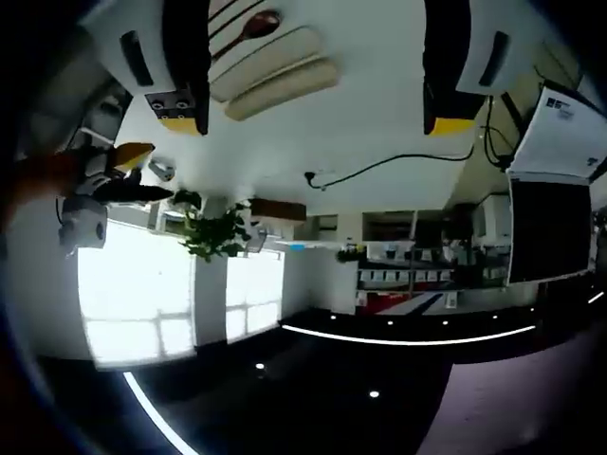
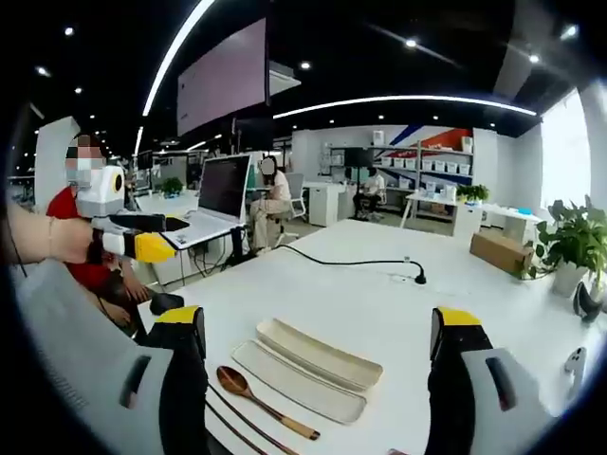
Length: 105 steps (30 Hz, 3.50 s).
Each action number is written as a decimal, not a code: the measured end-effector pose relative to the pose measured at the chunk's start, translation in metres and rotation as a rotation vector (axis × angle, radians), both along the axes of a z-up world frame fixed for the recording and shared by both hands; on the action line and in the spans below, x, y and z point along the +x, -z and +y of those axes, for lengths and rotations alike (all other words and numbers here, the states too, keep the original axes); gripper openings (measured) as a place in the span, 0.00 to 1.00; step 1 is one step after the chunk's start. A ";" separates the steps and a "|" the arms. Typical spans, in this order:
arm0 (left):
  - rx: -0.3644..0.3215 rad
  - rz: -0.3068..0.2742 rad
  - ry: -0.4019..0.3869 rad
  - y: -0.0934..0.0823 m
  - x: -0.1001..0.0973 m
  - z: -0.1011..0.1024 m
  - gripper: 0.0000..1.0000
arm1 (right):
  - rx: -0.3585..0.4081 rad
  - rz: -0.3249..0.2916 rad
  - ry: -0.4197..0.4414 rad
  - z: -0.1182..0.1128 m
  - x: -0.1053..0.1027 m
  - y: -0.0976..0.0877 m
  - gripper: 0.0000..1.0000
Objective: Arrange the utensils inside the cutlery case until each visible utensil rests in its matching compartment.
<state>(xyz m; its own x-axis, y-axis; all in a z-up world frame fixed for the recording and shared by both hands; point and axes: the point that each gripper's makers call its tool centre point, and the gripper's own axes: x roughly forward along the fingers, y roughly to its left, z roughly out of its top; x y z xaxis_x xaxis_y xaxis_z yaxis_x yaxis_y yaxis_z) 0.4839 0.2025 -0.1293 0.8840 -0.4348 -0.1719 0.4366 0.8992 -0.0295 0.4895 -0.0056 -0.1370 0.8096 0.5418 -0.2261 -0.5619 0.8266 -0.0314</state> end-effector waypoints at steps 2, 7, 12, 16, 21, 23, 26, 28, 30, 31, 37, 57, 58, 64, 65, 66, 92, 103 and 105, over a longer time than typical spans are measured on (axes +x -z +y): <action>0.025 -0.012 0.009 0.000 0.001 0.000 0.96 | -0.006 -0.013 -0.005 0.002 -0.001 -0.002 0.99; 0.011 0.008 0.017 0.004 0.003 0.000 0.96 | -0.039 0.017 -0.022 0.005 -0.004 0.008 0.99; 0.027 0.005 0.033 0.004 0.007 -0.003 0.96 | -0.030 0.011 -0.024 0.005 -0.003 0.006 0.98; 0.041 0.003 0.049 0.005 0.005 -0.006 0.96 | -0.026 0.013 -0.016 0.003 -0.001 0.006 0.97; 0.045 0.010 0.054 0.007 0.005 -0.005 0.95 | -0.026 0.007 -0.012 0.003 -0.001 0.004 0.97; 0.040 0.013 0.052 0.008 0.005 -0.004 0.95 | -0.027 0.004 -0.017 0.006 -0.002 0.004 0.97; 0.036 0.015 0.044 0.008 0.005 -0.001 0.95 | -0.038 0.012 -0.027 0.009 -0.006 0.007 0.97; 0.034 0.023 0.040 0.010 0.006 0.000 0.95 | -0.044 0.018 -0.038 0.011 -0.007 0.009 0.97; 0.033 0.026 0.041 0.010 0.006 -0.001 0.95 | -0.046 0.012 -0.041 0.011 -0.007 0.008 0.97; 0.038 0.026 0.042 0.011 0.005 -0.001 0.95 | -0.045 0.010 -0.041 0.011 -0.006 0.008 0.97; 0.048 0.036 0.050 0.014 0.004 -0.004 0.95 | -0.060 0.033 -0.049 0.012 -0.008 0.016 0.97; 0.053 0.030 0.038 0.012 0.002 -0.001 0.95 | -0.055 0.009 -0.039 0.008 -0.009 0.009 0.96; 0.049 0.028 0.035 0.011 0.003 0.000 0.95 | -0.055 0.012 -0.040 0.008 -0.009 0.009 0.95; 0.026 0.031 0.025 0.009 0.005 0.002 0.95 | -0.063 -0.001 -0.040 0.008 -0.007 0.005 0.94; 0.028 0.031 0.029 0.010 0.004 0.001 0.95 | -0.068 -0.002 -0.038 0.007 -0.007 0.005 0.94; 0.031 0.032 0.033 0.010 0.004 0.000 0.95 | -0.071 -0.006 -0.036 0.006 -0.008 0.004 0.94; 0.016 0.068 0.046 0.015 0.002 -0.004 0.89 | -0.187 0.141 -0.100 -0.001 -0.012 0.034 0.67; 0.031 0.059 0.027 0.013 0.006 0.005 0.85 | -0.249 0.175 -0.292 0.021 -0.003 0.040 0.60; 0.059 0.067 0.033 0.017 0.007 0.004 0.84 | -0.248 0.178 -0.306 0.023 0.001 0.041 0.60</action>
